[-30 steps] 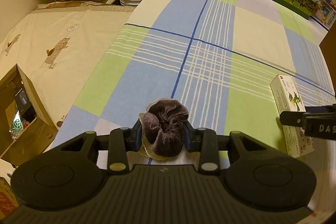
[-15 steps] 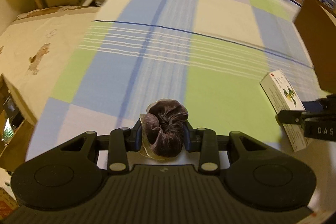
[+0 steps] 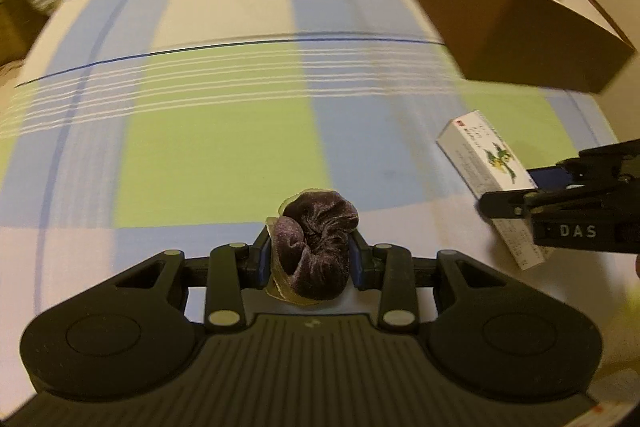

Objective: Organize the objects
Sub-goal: 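Lift and carry the hair tie and ointment box over the brown box with both grippers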

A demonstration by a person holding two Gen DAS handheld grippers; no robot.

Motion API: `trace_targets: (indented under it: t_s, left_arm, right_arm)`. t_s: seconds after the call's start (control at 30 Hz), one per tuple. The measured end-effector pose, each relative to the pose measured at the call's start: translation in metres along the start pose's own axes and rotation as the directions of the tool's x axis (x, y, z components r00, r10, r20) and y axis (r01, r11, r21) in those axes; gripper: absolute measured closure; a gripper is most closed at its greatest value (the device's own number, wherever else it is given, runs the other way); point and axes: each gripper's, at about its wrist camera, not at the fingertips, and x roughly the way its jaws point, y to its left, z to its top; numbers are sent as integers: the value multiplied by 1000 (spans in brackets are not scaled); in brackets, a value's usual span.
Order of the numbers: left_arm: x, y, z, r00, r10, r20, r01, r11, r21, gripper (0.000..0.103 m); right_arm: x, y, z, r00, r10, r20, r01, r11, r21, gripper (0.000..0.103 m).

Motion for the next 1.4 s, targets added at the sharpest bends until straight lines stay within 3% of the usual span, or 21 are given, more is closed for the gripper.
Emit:
trace_targets:
  t_s: [0.43, 0.93, 1.4]
  left_arm:
    - [17, -67, 8, 998, -55, -14, 57, 990, 130, 70]
    - [13, -87, 10, 999, -36, -18, 38, 992, 119, 72]
    - [-27, -105, 43, 996, -60, 63, 53, 992, 117, 73]
  right_arm:
    - [-26, -40, -29, 999, -40, 5, 40, 996, 83, 67]
    - [-33, -41, -29, 1000, 4, 11, -5, 999, 51, 67]
    - [-78, -56, -11, 990, 64, 123, -71, 996, 52, 68]
